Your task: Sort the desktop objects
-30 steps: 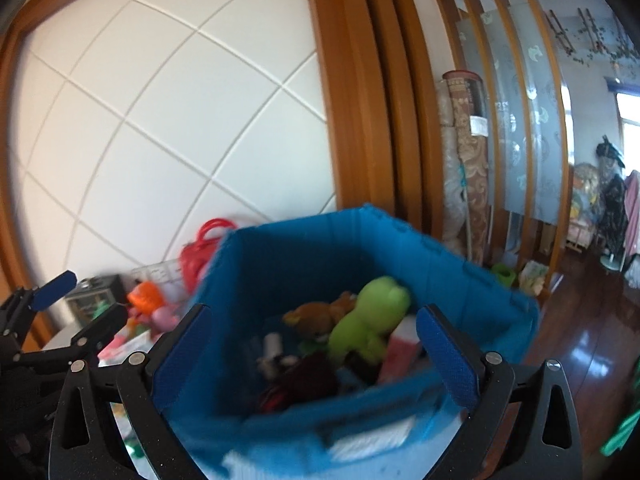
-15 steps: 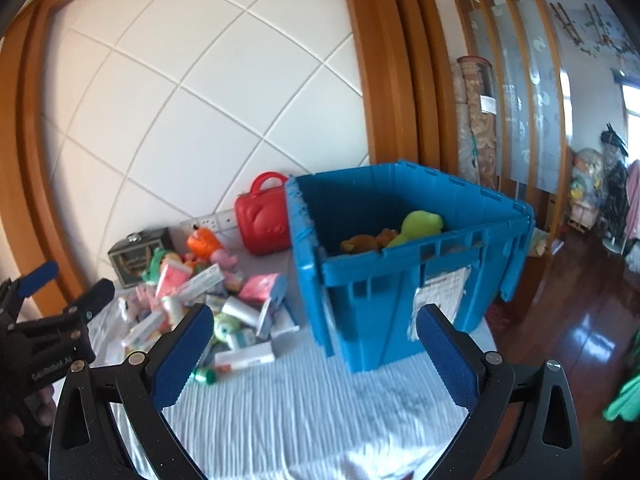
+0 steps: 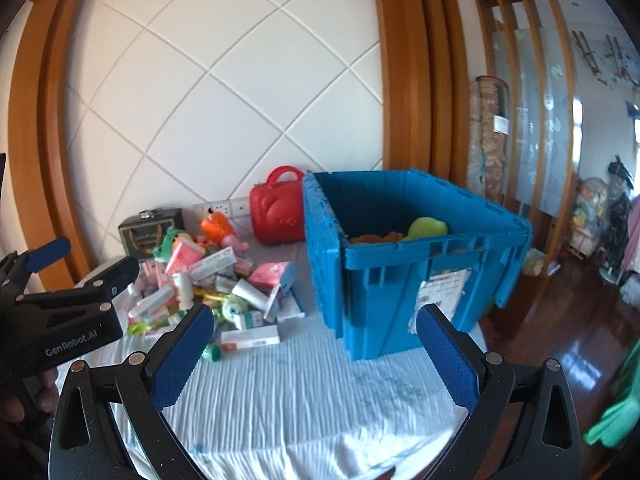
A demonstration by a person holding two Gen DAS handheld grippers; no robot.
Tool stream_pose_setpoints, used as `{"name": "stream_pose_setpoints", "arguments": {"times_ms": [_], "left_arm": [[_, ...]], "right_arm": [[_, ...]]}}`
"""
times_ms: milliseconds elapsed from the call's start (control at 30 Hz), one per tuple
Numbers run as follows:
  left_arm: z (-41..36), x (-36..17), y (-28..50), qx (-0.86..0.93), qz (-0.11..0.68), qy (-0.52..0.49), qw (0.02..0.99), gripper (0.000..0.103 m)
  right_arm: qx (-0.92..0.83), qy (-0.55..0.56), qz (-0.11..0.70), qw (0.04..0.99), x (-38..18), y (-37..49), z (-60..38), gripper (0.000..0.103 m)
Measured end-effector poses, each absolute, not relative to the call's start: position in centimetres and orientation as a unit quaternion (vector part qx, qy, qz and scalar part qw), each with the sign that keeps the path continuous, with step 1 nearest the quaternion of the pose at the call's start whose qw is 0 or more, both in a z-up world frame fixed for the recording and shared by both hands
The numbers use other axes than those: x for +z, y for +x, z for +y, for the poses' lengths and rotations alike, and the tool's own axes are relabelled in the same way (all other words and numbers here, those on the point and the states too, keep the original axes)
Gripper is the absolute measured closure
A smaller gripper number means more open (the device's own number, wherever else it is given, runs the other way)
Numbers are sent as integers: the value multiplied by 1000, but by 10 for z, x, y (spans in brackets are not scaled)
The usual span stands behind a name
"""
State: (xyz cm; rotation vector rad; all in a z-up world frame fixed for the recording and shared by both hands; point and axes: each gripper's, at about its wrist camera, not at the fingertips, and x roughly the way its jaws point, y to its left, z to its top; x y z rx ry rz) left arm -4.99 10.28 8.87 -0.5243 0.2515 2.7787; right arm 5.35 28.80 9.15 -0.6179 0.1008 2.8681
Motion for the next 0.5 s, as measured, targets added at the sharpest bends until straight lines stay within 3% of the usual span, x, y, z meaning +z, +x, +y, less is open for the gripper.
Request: {"name": "stream_pose_setpoints", "arguments": {"times_ms": [500], "left_arm": [[105,81,-51,963,93,-200,154,2]], "right_arm": [[966,-231,27,115,79,42,292,0]]}}
